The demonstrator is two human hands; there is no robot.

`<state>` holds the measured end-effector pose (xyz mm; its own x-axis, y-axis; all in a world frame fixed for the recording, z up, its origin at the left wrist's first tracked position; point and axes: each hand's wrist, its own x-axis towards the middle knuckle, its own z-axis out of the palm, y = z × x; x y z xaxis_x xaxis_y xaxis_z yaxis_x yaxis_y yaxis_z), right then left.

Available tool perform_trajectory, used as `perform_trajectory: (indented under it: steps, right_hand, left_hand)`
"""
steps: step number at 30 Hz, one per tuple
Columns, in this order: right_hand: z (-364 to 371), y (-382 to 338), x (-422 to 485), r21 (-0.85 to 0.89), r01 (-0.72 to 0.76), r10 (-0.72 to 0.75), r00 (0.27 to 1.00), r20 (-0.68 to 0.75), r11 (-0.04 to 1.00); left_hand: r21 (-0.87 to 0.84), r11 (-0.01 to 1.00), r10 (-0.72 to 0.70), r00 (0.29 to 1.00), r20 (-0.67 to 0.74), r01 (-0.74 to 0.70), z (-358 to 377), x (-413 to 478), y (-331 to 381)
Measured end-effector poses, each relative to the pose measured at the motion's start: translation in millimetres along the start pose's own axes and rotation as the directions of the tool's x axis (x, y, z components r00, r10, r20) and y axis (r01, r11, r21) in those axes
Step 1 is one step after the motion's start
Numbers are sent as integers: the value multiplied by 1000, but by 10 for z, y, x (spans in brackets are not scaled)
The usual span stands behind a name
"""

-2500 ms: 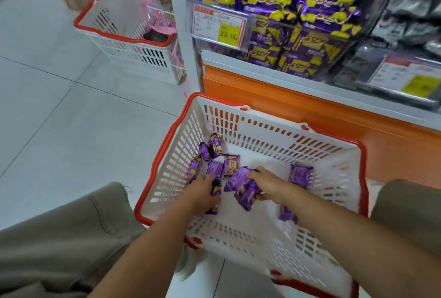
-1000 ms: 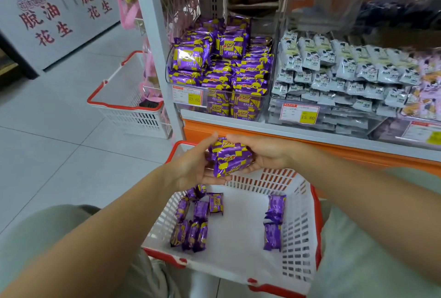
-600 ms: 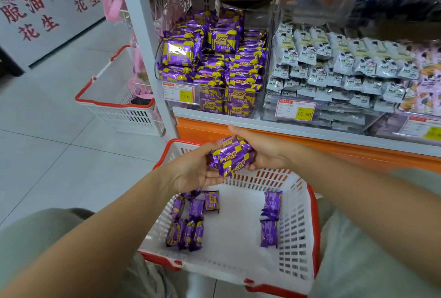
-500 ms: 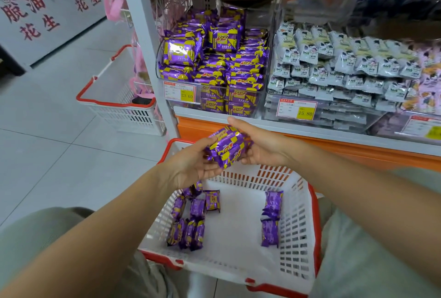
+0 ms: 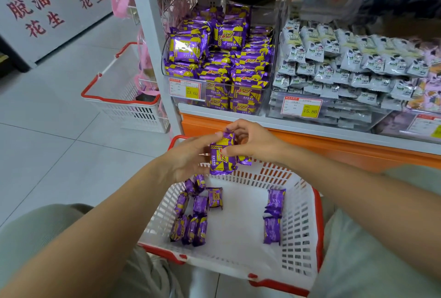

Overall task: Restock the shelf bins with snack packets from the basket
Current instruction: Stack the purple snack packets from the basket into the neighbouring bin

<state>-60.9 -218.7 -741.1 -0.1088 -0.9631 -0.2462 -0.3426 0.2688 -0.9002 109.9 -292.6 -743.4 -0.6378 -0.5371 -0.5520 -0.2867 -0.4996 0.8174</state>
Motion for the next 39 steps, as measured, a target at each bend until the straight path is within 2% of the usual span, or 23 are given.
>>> perform_trajectory:
  steps: [3, 7, 11, 14, 19, 23, 26, 28, 34, 39]
  right_hand:
    - [50, -9, -26, -22, 83, -84, 995, -61, 996]
    - [58, -27, -46, 96, 85, -76, 993, -91, 992]
    - [104, -27, -64, -71, 84, -87, 996, -36, 994]
    - [114, 7, -67, -145, 145, -159, 983, -92, 979]
    - [35, -28, -59, -235, 205, -237, 965, -115, 950]
    - [35, -32, -62, -409, 294, -356, 931, -84, 864]
    - [72, -32, -55, -464, 362, -434, 899, -54, 808]
    - [85, -40, -48, -471, 388, -467, 883, -57, 792]
    - [76, -138, -96, -403, 383, -470, 871, -141, 831]
    - [-13, -252, -159, -430, 359, -460, 874, -156, 828]
  left_hand:
    - [-36, 999, 36, 998, -42, -37, -3, 35, -33]
    - [-167, 985, 23, 997, -80, -36, -5, 60, -38]
    - [-313, 949, 14, 994, -111, -48, 9, 69, -34]
    - [-331, 942, 20, 995, -100, -52, 47, 61, -43]
    - [-279, 956, 69, 993, -93, -93, 18, 27, -3]
    - [-247, 962, 104, 992, -64, -117, 20, 4, 32]
    - [-237, 963, 109, 990, -88, -127, 53, 25, 30]
    - [-238, 959, 123, 982, -144, -155, 82, 53, 31]
    - [-238, 937, 197, 950, -244, -256, 161, 16, 149]
    - [-151, 947, 246, 941, -231, -285, 207, -98, 256]
